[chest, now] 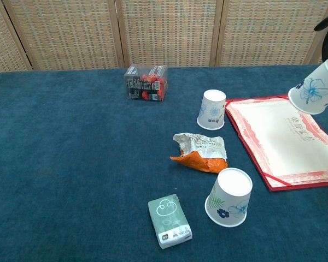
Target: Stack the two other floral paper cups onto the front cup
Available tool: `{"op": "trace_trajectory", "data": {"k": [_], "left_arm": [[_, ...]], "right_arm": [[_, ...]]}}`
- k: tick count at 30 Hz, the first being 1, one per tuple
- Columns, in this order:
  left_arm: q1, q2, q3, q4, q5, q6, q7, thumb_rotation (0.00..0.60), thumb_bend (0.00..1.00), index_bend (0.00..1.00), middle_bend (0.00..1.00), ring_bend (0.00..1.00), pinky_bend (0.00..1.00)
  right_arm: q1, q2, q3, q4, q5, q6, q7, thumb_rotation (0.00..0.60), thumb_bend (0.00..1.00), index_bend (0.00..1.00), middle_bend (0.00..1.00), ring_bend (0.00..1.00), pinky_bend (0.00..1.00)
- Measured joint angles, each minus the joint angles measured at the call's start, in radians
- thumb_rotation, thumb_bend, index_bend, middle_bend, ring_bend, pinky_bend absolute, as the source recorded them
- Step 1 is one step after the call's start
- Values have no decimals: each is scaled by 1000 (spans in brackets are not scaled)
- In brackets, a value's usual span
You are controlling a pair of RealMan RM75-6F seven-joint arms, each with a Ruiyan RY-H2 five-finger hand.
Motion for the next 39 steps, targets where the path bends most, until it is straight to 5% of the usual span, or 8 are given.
{"op": "trace_trajectory", "data": {"k": [13,27,39], "left_arm": [[4,-1,7,-5,21,13,8,600,308,0,0,0,0],[1,-2,6,-10,21,9,16,600,308,0,0,0,0],[2,-2,7,-12,25,10,18,600,308,0,0,0,0]], "right_arm": [[-120,75,-117,-203,-423,144,47,600,72,510,150,0,0],[-122,59,-170,-182,-602,110,168,600,71,510,150,0,0],[-116,14,-166,-194,-585,66,119,600,72,510,150,0,0]]}}
